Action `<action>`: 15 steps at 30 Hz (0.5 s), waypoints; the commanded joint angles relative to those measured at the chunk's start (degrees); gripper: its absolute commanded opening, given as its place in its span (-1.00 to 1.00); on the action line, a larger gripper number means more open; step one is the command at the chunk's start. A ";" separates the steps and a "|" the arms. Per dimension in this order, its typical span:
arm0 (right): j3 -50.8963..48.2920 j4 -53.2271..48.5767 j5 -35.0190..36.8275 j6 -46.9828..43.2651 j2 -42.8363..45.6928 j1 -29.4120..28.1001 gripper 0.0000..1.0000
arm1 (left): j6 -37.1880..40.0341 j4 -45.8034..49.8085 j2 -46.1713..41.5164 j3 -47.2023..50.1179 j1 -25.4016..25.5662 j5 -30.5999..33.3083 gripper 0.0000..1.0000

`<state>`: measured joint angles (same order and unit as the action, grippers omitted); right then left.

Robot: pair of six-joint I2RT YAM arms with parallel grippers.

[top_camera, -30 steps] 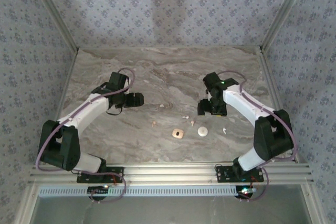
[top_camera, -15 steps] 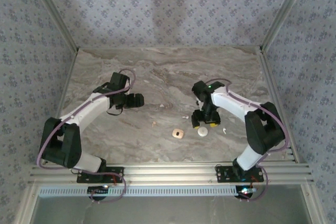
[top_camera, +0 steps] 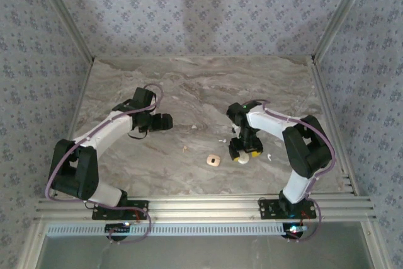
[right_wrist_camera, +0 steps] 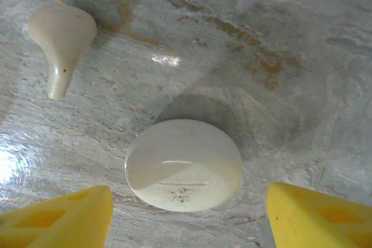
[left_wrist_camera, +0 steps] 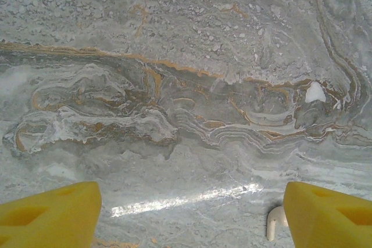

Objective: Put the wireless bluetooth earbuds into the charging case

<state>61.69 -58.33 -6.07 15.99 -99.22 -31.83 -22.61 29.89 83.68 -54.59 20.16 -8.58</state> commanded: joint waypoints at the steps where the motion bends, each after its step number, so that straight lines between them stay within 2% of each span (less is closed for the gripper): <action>1: -0.83 0.90 -0.91 -0.78 -1.62 -0.46 0.42 | -0.60 1.20 -1.07 0.18 0.04 -0.06 0.64; 15: -1.12 3.04 1.04 -0.70 -4.62 -0.76 0.27 | -0.77 1.47 -1.72 0.70 0.05 -0.03 0.64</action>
<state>61.47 -54.81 -5.72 15.59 -102.50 -32.03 -22.63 29.93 83.68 -54.52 20.16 -8.58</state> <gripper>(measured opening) 0.641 0.820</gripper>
